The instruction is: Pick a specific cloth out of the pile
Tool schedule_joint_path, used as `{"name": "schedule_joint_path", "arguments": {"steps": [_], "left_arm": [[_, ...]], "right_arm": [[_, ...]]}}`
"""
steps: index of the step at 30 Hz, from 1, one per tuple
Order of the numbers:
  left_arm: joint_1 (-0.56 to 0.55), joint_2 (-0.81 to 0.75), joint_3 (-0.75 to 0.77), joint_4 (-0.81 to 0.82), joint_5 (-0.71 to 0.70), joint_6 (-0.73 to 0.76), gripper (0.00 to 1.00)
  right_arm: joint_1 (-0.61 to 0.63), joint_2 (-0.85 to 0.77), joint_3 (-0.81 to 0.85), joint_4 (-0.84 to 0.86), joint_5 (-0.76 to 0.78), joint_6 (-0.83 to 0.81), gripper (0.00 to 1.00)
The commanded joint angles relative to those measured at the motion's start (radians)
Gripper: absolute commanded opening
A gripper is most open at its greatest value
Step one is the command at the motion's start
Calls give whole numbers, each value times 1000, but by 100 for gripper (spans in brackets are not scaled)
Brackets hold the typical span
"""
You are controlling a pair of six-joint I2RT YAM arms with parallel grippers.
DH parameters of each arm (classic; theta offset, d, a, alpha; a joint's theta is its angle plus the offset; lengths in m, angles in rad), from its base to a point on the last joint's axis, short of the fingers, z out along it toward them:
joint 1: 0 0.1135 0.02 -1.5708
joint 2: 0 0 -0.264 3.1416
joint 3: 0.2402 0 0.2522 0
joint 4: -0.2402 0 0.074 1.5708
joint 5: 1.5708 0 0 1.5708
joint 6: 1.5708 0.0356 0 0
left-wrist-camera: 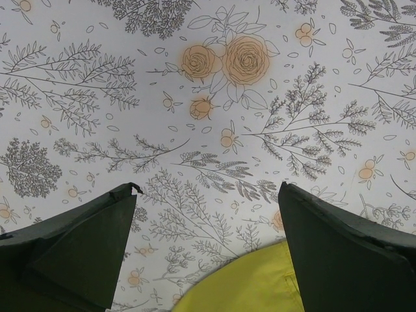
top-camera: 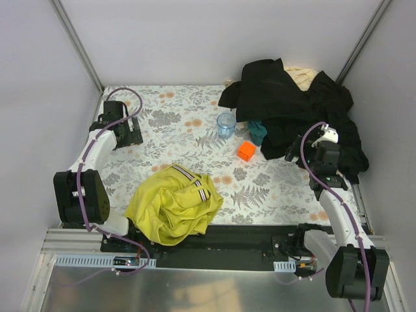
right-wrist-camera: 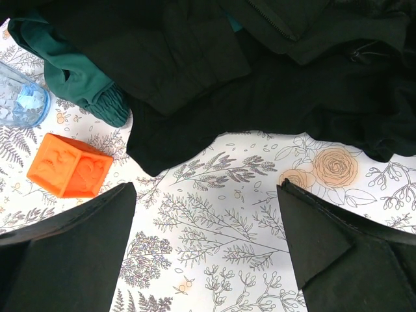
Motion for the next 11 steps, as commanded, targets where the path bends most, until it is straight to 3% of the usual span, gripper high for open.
{"name": "schedule_joint_path", "arguments": {"steps": [1,11], "left_arm": [[-5,-51,-15,21,-23,5,96],[-6,-67,-38,38,15,-8,95]], "right_arm": [[-8,-31,-10,50,-12,6,99],[-8,-31,-19,53,-9,1,99]]}}
